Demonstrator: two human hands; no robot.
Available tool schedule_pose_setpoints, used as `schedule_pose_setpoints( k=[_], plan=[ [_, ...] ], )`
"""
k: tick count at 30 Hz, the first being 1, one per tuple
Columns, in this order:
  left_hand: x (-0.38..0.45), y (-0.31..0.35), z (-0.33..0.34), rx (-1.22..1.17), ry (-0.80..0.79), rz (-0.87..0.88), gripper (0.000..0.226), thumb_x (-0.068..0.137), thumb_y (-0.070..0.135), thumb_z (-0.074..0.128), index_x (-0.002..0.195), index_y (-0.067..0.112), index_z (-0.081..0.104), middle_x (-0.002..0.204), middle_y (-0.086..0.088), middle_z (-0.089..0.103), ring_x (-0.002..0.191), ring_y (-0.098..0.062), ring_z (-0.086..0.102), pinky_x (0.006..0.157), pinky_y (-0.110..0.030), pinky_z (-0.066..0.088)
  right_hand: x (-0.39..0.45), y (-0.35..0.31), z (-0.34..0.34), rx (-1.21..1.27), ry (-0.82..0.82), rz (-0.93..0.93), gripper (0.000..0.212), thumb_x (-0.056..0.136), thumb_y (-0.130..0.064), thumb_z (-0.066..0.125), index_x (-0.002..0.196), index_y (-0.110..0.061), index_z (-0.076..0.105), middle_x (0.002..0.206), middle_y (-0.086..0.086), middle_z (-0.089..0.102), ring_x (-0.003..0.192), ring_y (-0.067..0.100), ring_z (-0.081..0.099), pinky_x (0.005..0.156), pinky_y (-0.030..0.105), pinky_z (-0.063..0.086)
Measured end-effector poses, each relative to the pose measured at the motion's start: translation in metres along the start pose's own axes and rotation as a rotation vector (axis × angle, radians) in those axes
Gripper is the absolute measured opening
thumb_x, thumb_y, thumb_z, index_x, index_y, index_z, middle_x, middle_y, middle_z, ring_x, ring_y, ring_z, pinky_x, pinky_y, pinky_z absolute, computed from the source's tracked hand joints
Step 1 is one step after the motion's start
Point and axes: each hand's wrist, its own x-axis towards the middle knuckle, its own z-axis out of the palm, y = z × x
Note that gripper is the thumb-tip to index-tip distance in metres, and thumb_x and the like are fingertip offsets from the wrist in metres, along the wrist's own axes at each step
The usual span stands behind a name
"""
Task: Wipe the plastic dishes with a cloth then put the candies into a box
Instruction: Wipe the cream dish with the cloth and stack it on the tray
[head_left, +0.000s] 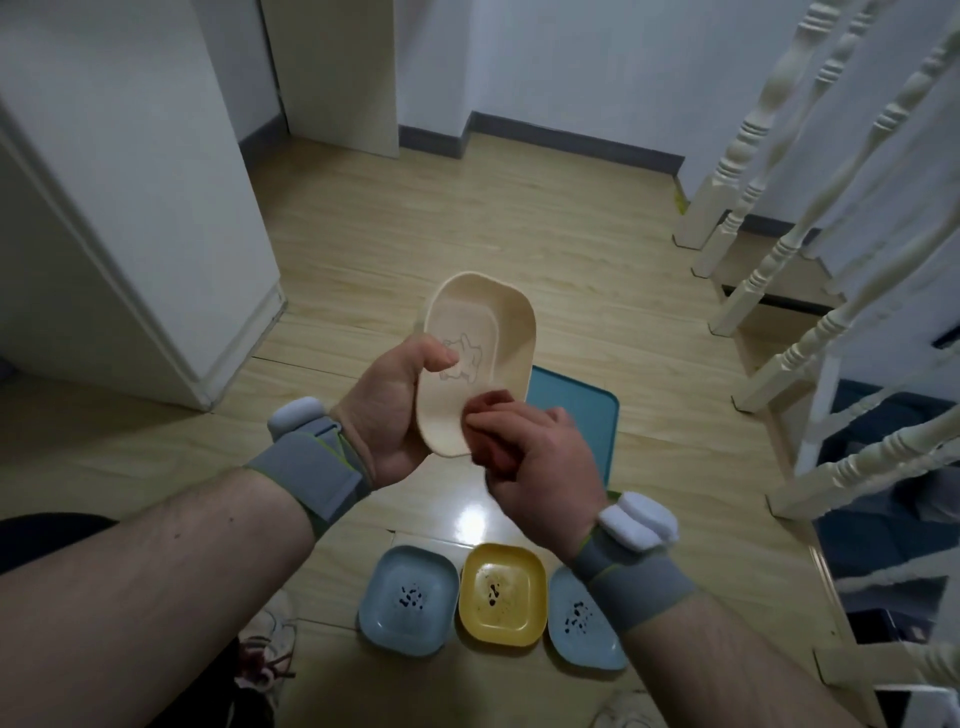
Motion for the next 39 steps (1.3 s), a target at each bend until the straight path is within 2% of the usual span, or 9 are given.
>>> schedule_pose_setpoints(
  k=[5, 8, 10, 13, 16, 22, 27, 32, 39],
  plan=[
    [-0.002, 0.008, 0.001, 0.083, 0.025, -0.184, 0.053, 0.072, 0.035, 0.055, 0.116, 0.007, 0.065, 0.115, -0.022, 0.060, 0.104, -0.035, 0.053, 0.103, -0.056, 0.036, -0.010, 0.011, 0.010, -0.240, 0.135, -0.181, 0.029, 0.069, -0.028, 0.075, 0.097, -0.025, 0.070, 0.098, -0.007, 0.071, 0.075, 0.021, 0.051, 0.062, 0.031, 0.043],
    [-0.006, 0.019, 0.001, 0.176, -0.004, -0.173, 0.057, 0.074, 0.051, 0.055, 0.112, 0.012, 0.071, 0.117, -0.024, 0.063, 0.098, -0.035, 0.054, 0.089, -0.050, 0.041, -0.007, 0.002, 0.006, -0.144, 0.167, -0.154, 0.021, 0.071, -0.030, 0.066, 0.090, -0.025, 0.072, 0.091, -0.011, 0.071, 0.075, 0.017, 0.052, 0.063, 0.029, 0.042],
    [-0.008, 0.018, 0.005, 0.247, -0.006, -0.059, 0.056, 0.071, 0.052, 0.058, 0.114, 0.017, 0.067, 0.106, -0.019, 0.063, 0.086, -0.029, 0.056, 0.070, -0.040, 0.044, 0.001, -0.014, -0.005, 0.061, 0.192, -0.013, 0.021, 0.066, -0.027, 0.067, 0.086, -0.027, 0.073, 0.085, -0.022, 0.068, 0.074, 0.002, 0.050, 0.065, 0.022, 0.038],
    [-0.002, 0.001, 0.005, 0.326, 0.047, 0.252, 0.088, 0.059, 0.034, 0.074, 0.137, 0.009, 0.042, 0.099, -0.018, 0.056, 0.085, -0.026, 0.057, 0.066, -0.030, 0.053, 0.009, -0.045, -0.016, 0.347, 0.169, 0.103, 0.026, 0.059, -0.019, 0.071, 0.083, -0.028, 0.073, 0.068, -0.020, 0.061, 0.068, 0.003, 0.055, 0.061, 0.016, 0.043],
    [-0.002, 0.001, 0.006, 0.200, 0.036, 0.278, 0.093, 0.056, 0.025, 0.070, 0.139, 0.004, 0.036, 0.094, -0.017, 0.052, 0.078, -0.028, 0.053, 0.059, -0.031, 0.050, 0.010, -0.054, -0.020, 0.478, 0.042, 0.049, 0.036, 0.061, -0.014, 0.072, 0.093, -0.029, 0.072, 0.082, -0.010, 0.070, 0.076, 0.009, 0.062, 0.070, 0.021, 0.051],
    [-0.010, 0.004, 0.003, -0.060, -0.152, 0.088, 0.056, 0.064, 0.024, 0.057, 0.117, 0.007, 0.062, 0.102, -0.017, 0.061, 0.091, -0.030, 0.061, 0.077, -0.041, 0.053, 0.011, -0.009, -0.014, -0.063, 0.050, -0.023, 0.055, 0.063, -0.009, 0.076, 0.113, -0.029, 0.070, 0.115, -0.010, 0.069, 0.083, 0.021, 0.055, 0.074, 0.032, 0.048],
    [-0.002, 0.002, 0.003, -0.082, -0.021, 0.003, 0.068, 0.056, 0.025, 0.061, 0.120, 0.003, 0.058, 0.111, -0.022, 0.049, 0.103, -0.037, 0.048, 0.102, -0.047, 0.039, -0.003, -0.047, -0.008, 0.144, -0.012, -0.097, 0.055, 0.062, -0.012, 0.073, 0.115, -0.025, 0.069, 0.113, -0.008, 0.068, 0.086, 0.018, 0.057, 0.079, 0.015, 0.037],
    [-0.005, 0.005, 0.001, -0.146, -0.170, 0.059, 0.056, 0.062, 0.023, 0.053, 0.115, 0.008, 0.065, 0.106, -0.017, 0.064, 0.096, -0.033, 0.062, 0.085, -0.044, 0.051, 0.008, -0.013, -0.021, -0.072, -0.048, 0.045, 0.054, 0.063, -0.012, 0.071, 0.115, -0.030, 0.070, 0.111, -0.010, 0.069, 0.086, 0.023, 0.054, 0.074, 0.035, 0.049],
    [-0.002, 0.002, -0.002, -0.166, -0.134, 0.057, 0.053, 0.056, 0.024, 0.060, 0.106, 0.007, 0.070, 0.099, -0.016, 0.064, 0.091, -0.030, 0.063, 0.084, -0.038, 0.052, 0.000, -0.051, -0.025, 0.156, -0.143, -0.013, 0.054, 0.063, -0.019, 0.066, 0.116, -0.029, 0.069, 0.114, -0.008, 0.068, 0.098, 0.020, 0.059, 0.086, 0.030, 0.048]
  ],
)
